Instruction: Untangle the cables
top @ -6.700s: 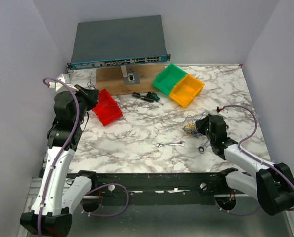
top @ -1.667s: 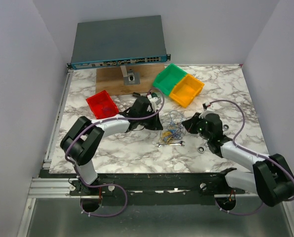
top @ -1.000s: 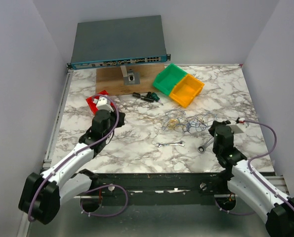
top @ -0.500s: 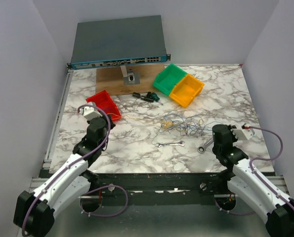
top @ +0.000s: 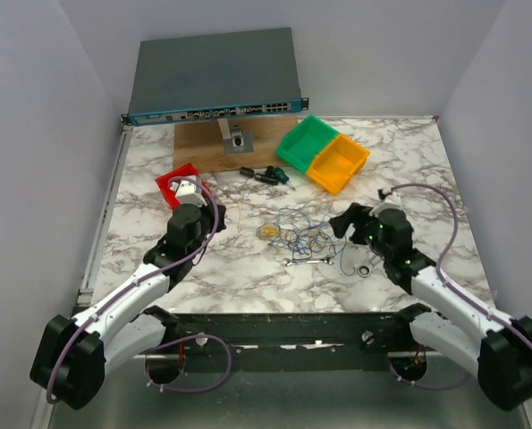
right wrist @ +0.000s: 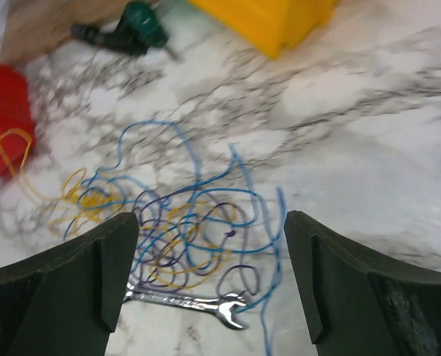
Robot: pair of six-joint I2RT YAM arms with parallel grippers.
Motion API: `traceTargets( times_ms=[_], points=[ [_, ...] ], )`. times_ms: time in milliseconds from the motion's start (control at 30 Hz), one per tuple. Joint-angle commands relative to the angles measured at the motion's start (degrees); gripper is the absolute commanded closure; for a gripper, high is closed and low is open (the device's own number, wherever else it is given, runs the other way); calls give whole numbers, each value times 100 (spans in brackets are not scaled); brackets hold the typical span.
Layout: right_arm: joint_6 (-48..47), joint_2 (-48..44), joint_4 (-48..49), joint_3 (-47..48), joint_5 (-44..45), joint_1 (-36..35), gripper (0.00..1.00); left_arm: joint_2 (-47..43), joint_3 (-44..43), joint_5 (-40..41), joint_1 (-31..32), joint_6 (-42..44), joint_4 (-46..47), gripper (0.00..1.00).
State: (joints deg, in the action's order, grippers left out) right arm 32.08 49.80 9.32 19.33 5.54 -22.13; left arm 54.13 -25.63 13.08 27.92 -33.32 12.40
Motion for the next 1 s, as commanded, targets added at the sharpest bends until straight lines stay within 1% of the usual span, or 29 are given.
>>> traceTargets(
  times_ms=[0, 67, 100, 167, 300, 433, 533, 633, 733, 767, 800, 867, 900, 967],
  points=[
    [-754, 982, 161, 773, -1317, -695, 11, -56, -191, -452, 27, 132, 100, 100],
    [-969, 1484, 2, 1177, -757, -1317, 10, -187, -112, -358, 26, 124, 121, 100],
    [-992, 1779, -27, 1381, -588, -1508, 10, -247, -67, -313, 22, 123, 135, 100],
    [-1027, 2308, -19, 1743, -572, -1805, 9, -350, 2, -259, 25, 141, 172, 100],
    [-1199, 3287, -87, 2464, 19, -2489, 9, -453, 43, -137, 29, 142, 151, 100],
    [-1253, 4187, -121, 3114, 377, -2934, 9, -523, 70, -71, 29, 129, 130, 100],
    [-1117, 4806, -376, 3615, 970, -3075, 9, -594, 106, -31, 29, 115, 131, 100],
    [-694, 5413, -786, 4080, 1858, -3104, 11, -703, 157, -1, 29, 107, 148, 100],
    [-4, 5906, -1704, 4559, 2802, -3111, 15, -801, 202, 89, 28, 100, 150, 100],
    [196, 6010, -1929, 4675, 3066, -3105, 18, -836, 218, 153, 26, 91, 141, 100],
    [366, 6089, -2184, 4716, 3374, -3105, 20, -878, 233, 242, 24, 68, 112, 100],
    [694, 6077, -2489, 4624, 3820, -3091, 28, -978, 262, 432, 29, 16, 32, 100],
    [757, 6014, -2535, 4505, 3917, -3076, 33, -1044, 291, 515, 28, -3, 17, 100],
    [891, 5768, -2586, 4181, 3985, -2982, 35, -1178, 359, 798, 28, -49, -17, 100]
  ],
)
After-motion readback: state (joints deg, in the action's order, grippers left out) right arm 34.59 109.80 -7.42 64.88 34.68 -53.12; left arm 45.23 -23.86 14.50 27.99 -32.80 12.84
